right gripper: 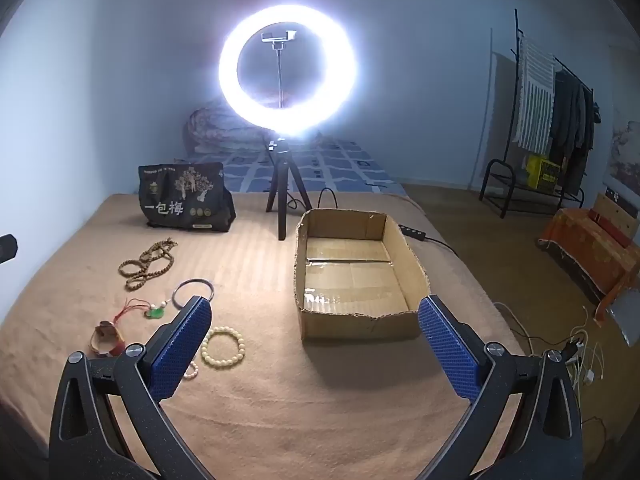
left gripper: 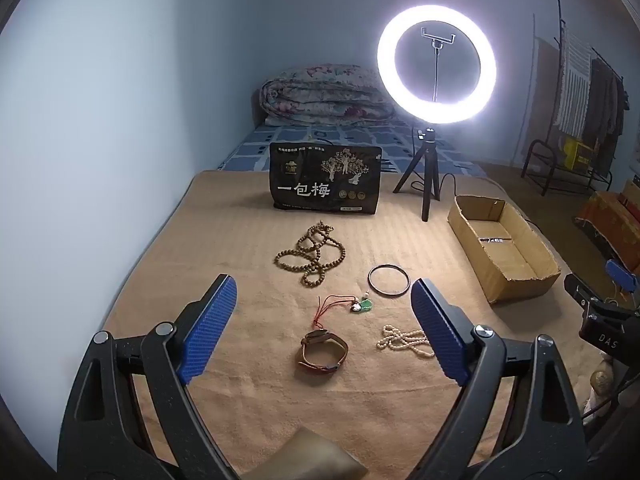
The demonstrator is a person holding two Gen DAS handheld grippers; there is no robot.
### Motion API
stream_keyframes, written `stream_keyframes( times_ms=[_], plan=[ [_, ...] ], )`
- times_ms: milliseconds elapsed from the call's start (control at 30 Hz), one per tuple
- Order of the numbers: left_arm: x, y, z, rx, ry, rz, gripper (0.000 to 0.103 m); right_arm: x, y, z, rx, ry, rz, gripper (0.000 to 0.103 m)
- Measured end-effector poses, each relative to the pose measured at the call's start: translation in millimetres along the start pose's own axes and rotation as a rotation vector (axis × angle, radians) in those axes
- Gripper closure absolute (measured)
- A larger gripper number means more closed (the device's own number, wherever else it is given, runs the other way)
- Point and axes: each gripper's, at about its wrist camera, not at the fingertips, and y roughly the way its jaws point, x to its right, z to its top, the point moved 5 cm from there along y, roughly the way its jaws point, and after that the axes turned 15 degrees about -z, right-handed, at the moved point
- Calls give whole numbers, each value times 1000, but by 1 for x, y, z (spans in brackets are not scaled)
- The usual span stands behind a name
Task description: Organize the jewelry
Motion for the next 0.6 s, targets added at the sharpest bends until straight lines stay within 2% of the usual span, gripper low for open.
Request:
stream_keyframes(
  times_ms=[600],
  plan=[
    [-2, 0, 2, 14, 12, 9, 12, 1, 2, 1, -18, 12, 9, 0]
  ],
)
